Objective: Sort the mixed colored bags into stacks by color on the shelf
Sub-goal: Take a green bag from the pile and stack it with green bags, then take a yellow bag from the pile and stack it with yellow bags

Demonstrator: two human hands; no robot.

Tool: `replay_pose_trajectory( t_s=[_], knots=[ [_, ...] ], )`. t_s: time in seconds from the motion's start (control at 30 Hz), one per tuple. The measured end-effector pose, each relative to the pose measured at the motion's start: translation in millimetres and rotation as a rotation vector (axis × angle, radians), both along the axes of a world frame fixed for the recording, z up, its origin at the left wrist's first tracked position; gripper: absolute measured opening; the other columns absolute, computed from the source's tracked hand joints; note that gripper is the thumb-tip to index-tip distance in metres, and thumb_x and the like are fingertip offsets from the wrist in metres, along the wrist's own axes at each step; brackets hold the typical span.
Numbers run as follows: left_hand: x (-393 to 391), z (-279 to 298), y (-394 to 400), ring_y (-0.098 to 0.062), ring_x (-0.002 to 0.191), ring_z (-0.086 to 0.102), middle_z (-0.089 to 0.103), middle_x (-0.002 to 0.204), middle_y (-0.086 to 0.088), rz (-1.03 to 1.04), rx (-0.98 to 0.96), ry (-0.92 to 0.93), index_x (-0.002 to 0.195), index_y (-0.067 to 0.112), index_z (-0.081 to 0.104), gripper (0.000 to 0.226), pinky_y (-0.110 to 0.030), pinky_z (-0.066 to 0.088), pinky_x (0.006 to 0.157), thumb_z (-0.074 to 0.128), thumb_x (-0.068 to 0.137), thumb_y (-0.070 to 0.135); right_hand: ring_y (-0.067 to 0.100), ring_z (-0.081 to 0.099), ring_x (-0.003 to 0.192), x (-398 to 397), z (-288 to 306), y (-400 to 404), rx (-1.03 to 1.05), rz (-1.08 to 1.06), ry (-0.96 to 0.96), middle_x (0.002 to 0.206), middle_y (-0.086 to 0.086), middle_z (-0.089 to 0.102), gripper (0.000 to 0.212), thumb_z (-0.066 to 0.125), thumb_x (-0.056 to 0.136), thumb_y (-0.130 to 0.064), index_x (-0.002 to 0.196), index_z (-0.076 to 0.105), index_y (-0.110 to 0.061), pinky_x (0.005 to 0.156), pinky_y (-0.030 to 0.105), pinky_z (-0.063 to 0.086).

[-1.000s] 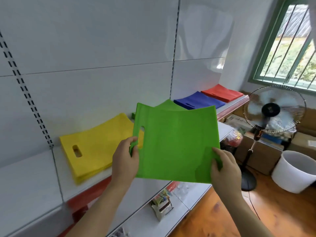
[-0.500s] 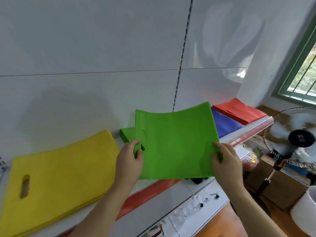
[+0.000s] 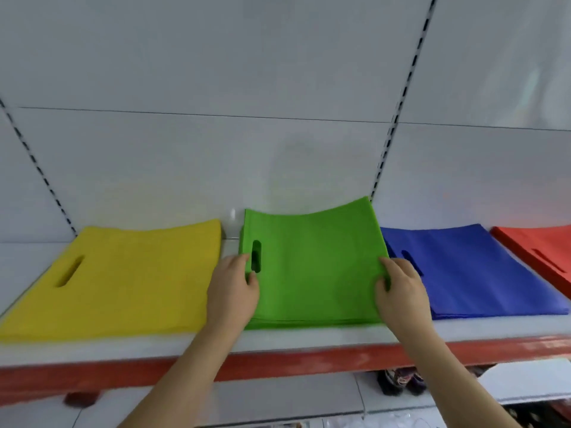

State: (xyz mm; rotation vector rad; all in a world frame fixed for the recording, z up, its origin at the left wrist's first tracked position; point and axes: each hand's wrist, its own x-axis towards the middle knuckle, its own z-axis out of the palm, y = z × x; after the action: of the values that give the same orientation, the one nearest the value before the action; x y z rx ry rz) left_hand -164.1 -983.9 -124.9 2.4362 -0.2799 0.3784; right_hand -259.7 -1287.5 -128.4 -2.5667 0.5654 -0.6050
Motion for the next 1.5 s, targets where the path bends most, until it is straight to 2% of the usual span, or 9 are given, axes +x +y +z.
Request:
replay_pose_trajectory(
  t_s=[0.13, 0.27, 0.47, 0.7, 0.8, 0.9, 1.03, 1.2, 1.5],
  knots=[
    [-5, -4, -9, -0.027, 0.124, 0.058, 0.064, 0.133, -0.009, 0.063, 0.202, 0.028, 0.137, 0.005, 0.063, 0.044, -0.039, 0.050, 0.105, 0.063, 0.099, 0.027, 0.030, 0.050, 0.132, 6, -11, -4, -0.027, 0.033, 0.165, 0.147, 0.005, 0.053, 0.052, 0.060, 0.101, -0.024, 0.149, 0.053, -0.008, 0.106, 0.051, 0.051],
    [-9, -9, -12, -0.032, 0.117, 0.060, 0.066, 0.124, -0.012, 0.100, 0.349, 0.025, 0.129, 0.001, 0.066, 0.048, -0.044, 0.052, 0.103, 0.064, 0.097, 0.036, 0.030, 0.049, 0.132, 7, -16, 0, -0.093, 0.046, 0.218, 0.147, 0.007, 0.052, 0.052, 0.057, 0.102, -0.041, 0.141, 0.056, -0.007, 0.110, 0.045, 0.048],
    [-10, -7, -15, -0.028, 0.108, 0.063, 0.068, 0.119, -0.008, 0.120, 0.503, 0.051, 0.123, 0.005, 0.068, 0.045, -0.041, 0.053, 0.095, 0.053, 0.101, 0.041, 0.035, 0.035, 0.147, 9, -18, 0, -0.207, 0.083, 0.347, 0.164, 0.016, 0.035, 0.055, 0.041, 0.106, -0.051, 0.136, 0.058, -0.009, 0.124, 0.046, 0.034],
    [-13, 10, -15, -0.028, 0.123, 0.056, 0.062, 0.134, -0.009, 0.177, 0.469, 0.008, 0.131, 0.008, 0.063, 0.053, -0.042, 0.052, 0.100, 0.044, 0.104, 0.050, 0.033, 0.006, 0.162, 7, 1, 6, -0.316, 0.098, 0.286, 0.174, 0.015, 0.013, 0.076, 0.029, 0.105, -0.064, 0.161, 0.033, -0.012, 0.131, 0.049, 0.016],
    [-25, 19, 1, -0.033, 0.129, 0.054, 0.062, 0.136, -0.013, 0.216, 0.388, -0.103, 0.126, 0.006, 0.067, 0.047, -0.048, 0.048, 0.104, 0.050, 0.102, 0.044, 0.033, 0.005, 0.162, 14, 9, 27, -0.355, 0.174, 0.187, 0.174, 0.016, 0.015, 0.077, 0.028, 0.105, -0.065, 0.161, 0.037, -0.012, 0.131, 0.050, 0.017],
    [-39, 20, 32, -0.038, 0.134, 0.051, 0.061, 0.139, -0.016, 0.243, 0.350, -0.192, 0.122, 0.006, 0.070, 0.043, -0.053, 0.043, 0.110, 0.055, 0.098, 0.038, 0.032, 0.004, 0.163, 20, 9, 70, -0.371, 0.269, 0.118, 0.175, 0.016, 0.014, 0.077, 0.027, 0.105, -0.066, 0.160, 0.039, -0.013, 0.131, 0.051, 0.015],
    [-59, 17, 95, -0.040, 0.145, 0.041, 0.052, 0.152, -0.017, 0.341, 0.386, -0.179, 0.137, 0.006, 0.064, 0.050, -0.058, 0.033, 0.118, 0.061, 0.099, 0.038, 0.033, 0.007, 0.163, 20, 7, 141, -0.392, 0.417, 0.080, 0.174, 0.016, 0.018, 0.080, 0.023, 0.104, -0.067, 0.159, 0.042, -0.012, 0.130, 0.053, 0.018],
    [-82, 17, 191, -0.038, 0.153, 0.030, 0.042, 0.162, -0.016, 0.437, 0.412, -0.104, 0.148, 0.010, 0.056, 0.058, -0.058, 0.025, 0.124, 0.050, 0.104, 0.046, 0.032, 0.009, 0.162, 23, 17, 235, -0.438, 0.523, 0.060, 0.174, 0.014, 0.019, 0.084, 0.016, 0.103, -0.071, 0.162, 0.038, -0.015, 0.130, 0.052, 0.018],
    [-125, 28, 391, -0.034, 0.156, 0.025, 0.038, 0.165, -0.012, 0.549, 0.445, 0.005, 0.153, 0.015, 0.051, 0.061, -0.053, 0.020, 0.127, 0.043, 0.104, 0.050, 0.039, 0.023, 0.159, 17, 22, 451, -0.414, 0.707, -0.028, 0.168, 0.019, 0.033, 0.076, 0.029, 0.105, -0.064, 0.153, 0.052, -0.010, 0.123, 0.060, 0.031]
  ],
)
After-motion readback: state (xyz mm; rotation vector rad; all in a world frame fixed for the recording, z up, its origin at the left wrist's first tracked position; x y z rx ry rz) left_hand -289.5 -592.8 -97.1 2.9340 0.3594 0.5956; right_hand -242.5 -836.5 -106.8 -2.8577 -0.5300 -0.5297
